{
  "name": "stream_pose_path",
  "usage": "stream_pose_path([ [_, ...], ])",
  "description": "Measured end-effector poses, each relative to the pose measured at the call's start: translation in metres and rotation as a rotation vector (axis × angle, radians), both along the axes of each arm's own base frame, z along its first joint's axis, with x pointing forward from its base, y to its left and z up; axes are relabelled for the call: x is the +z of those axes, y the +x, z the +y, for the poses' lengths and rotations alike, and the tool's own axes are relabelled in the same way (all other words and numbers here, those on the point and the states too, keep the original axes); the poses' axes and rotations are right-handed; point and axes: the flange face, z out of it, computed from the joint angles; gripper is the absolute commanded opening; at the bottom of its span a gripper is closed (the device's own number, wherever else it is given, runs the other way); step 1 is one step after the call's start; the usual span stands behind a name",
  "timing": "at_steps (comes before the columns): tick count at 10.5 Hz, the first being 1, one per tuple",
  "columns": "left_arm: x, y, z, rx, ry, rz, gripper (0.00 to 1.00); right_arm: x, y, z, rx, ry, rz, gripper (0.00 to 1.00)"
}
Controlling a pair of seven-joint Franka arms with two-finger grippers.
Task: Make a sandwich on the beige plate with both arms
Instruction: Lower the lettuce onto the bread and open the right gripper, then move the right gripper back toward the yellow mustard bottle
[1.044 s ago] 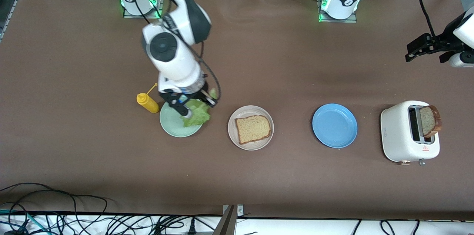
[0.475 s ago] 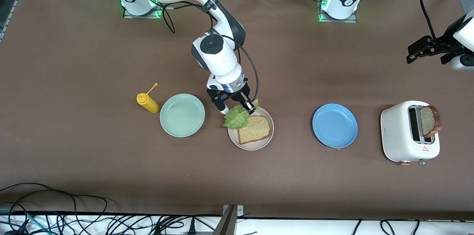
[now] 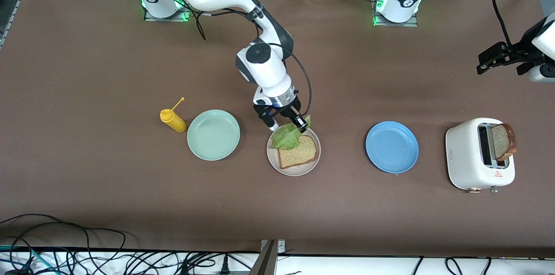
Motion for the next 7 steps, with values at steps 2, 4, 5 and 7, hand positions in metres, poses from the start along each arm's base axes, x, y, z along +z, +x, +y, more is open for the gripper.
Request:
stream_pose_path([
  [2, 0.0, 0.0, 0.0, 0.001, 0.0, 0.0, 1.0, -0.016, -0.007, 0.006, 0.026, -0.004, -0.03, 0.81],
  [4, 0.0, 0.0, 0.001, 0.001, 0.0, 0.0, 1.0, -0.016, -0.003, 0.004, 0.049, -0.023, -0.07, 0.81],
  [5, -0.001, 0.0, 0.001, 0.002, 0.0, 0.002, 1.0, -0.013, -0.001, 0.003, 0.05, -0.024, -0.081, 0.81],
  [7, -0.002, 0.001, 0.001, 0.002, 0.0, 0.003, 1.0, -0.005, 0.009, -0.002, 0.043, -0.031, -0.101, 0.8],
])
